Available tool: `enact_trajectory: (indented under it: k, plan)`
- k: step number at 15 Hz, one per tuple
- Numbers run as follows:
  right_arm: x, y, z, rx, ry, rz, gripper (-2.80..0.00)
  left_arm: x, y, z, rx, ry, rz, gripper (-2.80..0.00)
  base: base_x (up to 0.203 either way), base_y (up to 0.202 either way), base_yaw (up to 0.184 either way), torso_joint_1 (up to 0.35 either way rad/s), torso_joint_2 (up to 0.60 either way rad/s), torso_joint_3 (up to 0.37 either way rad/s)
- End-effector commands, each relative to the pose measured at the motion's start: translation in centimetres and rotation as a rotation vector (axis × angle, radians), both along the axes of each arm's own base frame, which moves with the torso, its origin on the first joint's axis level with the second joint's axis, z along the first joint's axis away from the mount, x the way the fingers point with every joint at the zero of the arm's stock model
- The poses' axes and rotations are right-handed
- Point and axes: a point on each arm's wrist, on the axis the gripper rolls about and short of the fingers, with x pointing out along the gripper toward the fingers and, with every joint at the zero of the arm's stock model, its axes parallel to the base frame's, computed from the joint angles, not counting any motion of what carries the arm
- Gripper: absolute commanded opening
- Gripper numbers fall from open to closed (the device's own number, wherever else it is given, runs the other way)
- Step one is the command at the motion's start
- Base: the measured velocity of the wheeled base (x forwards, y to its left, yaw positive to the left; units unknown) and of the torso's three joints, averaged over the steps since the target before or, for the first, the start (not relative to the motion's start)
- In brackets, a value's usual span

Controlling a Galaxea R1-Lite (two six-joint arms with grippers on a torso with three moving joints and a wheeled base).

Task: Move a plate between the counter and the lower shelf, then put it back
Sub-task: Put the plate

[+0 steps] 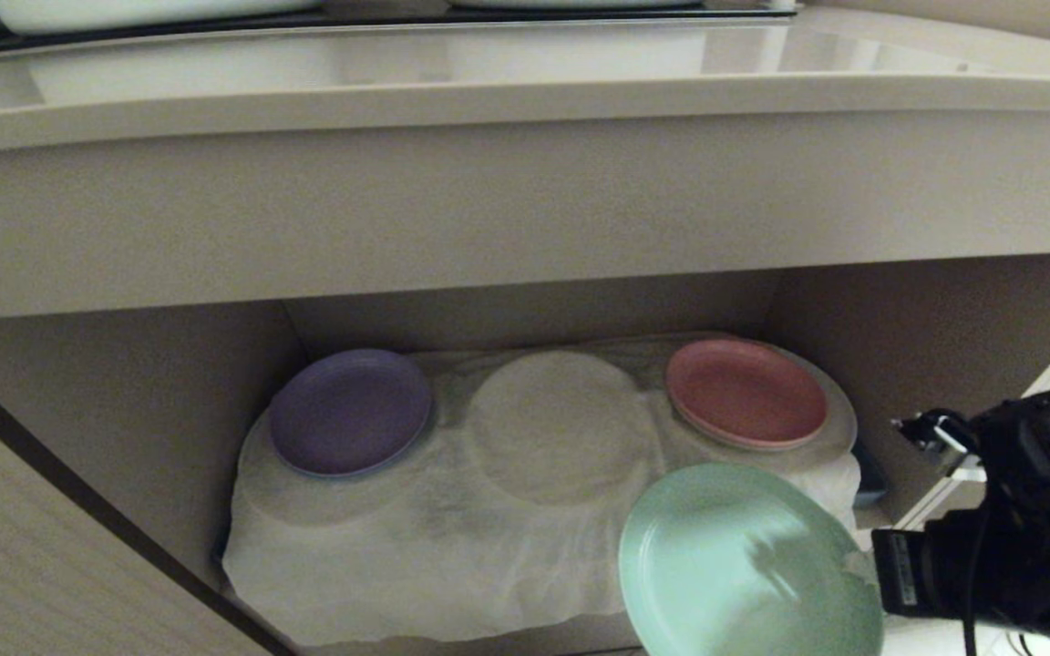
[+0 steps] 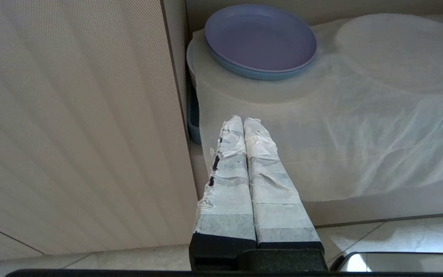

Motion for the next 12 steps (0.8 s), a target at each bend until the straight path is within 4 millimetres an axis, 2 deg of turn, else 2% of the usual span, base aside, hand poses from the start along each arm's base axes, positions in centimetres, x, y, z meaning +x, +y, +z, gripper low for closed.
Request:
enact_trajectory:
  k: [1,4,9,12]
  plan:
    - [-1.3,-1.1,0.2,0.006,-0.009,-0.029,-2.8,0.0,0.0,0.0,-0.002,0.0,0.0,-2.8,0.0,0.0,0.0,0.0,0.0,0.0]
    - [-2.2,-2.7,0.2,0.003,0.002,-0.104,-2.8,0.0,0.0,0.0,-0.001,0.0,0.0,-2.8,0.0,0.0,0.0,0.0,0.0,0.0]
    - [-3.1,-3.2,0.0,0.001,0.012,-0.107,-2.8,0.0,0.0,0.0,-0.001,0.0,0.0,-2.8,0.0,0.0,0.0,0.0,0.0,0.0]
    - [-4.3,-3.6,-0.3,-0.008,0.037,-0.111,-2.8,0.0,0.0,0.0,-0.002,0.0,0.0,-2.8,0.0,0.0,0.0,0.0,0.0,0.0]
